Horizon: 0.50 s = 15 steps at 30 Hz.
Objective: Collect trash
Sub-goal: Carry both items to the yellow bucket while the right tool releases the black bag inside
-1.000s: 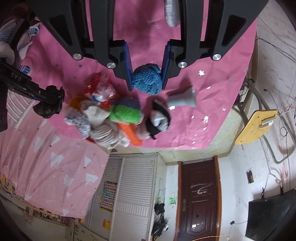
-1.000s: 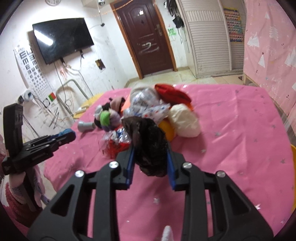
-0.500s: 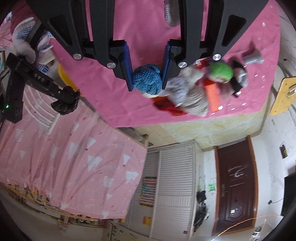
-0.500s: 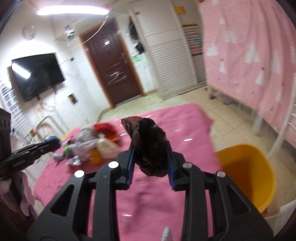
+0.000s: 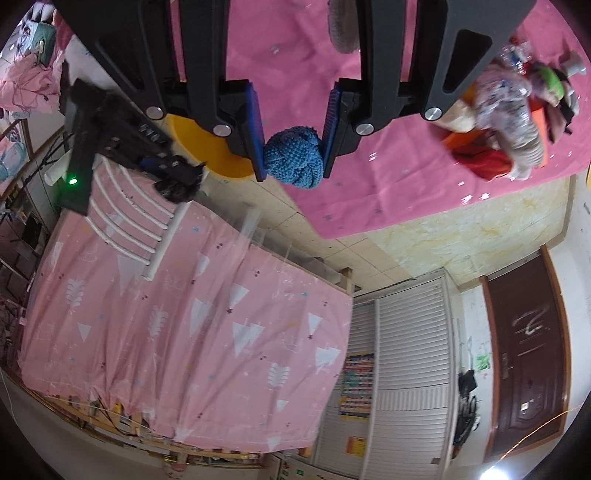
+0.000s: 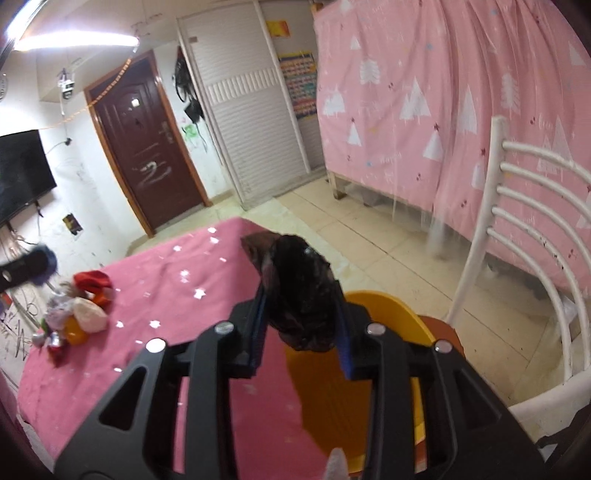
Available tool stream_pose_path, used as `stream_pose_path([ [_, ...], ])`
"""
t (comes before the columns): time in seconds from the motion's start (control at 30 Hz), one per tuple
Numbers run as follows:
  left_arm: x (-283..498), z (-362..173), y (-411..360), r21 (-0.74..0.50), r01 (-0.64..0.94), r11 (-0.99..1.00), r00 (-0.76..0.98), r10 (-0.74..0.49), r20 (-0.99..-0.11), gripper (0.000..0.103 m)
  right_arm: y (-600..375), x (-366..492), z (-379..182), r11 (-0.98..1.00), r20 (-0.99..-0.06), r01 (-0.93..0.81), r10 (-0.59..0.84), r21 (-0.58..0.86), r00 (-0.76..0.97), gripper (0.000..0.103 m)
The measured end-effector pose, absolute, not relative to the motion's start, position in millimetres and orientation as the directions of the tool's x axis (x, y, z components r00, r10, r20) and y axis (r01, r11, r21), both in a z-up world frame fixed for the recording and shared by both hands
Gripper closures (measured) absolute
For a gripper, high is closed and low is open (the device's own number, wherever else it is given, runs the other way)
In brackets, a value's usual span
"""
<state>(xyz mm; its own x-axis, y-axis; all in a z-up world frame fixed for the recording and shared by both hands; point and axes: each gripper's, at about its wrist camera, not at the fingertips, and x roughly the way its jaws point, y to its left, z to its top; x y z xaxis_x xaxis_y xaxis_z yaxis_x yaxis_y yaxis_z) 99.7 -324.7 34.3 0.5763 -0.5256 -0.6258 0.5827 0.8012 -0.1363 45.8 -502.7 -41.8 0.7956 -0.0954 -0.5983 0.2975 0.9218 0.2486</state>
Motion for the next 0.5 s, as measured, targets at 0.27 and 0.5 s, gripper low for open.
stream_pose_path([
  [0.27, 109.6, 18.3, -401.8, -0.146, 0.649, 0.747, 0.489, -0.556, -0.672, 0.082, -538.1, 50.8, -71.8, 0.887, -0.650, 0.350, -0.077, 0.301, 0.756, 0.036],
  [0.5, 120.8, -0.5, -437.1, -0.181, 0.650, 0.738, 0.445, -0.563, -0.696, 0.082, -574.5, 31.6, -74.2, 0.828, -0.643, 0.444, -0.139, 0.342, 0.754, 0.031],
])
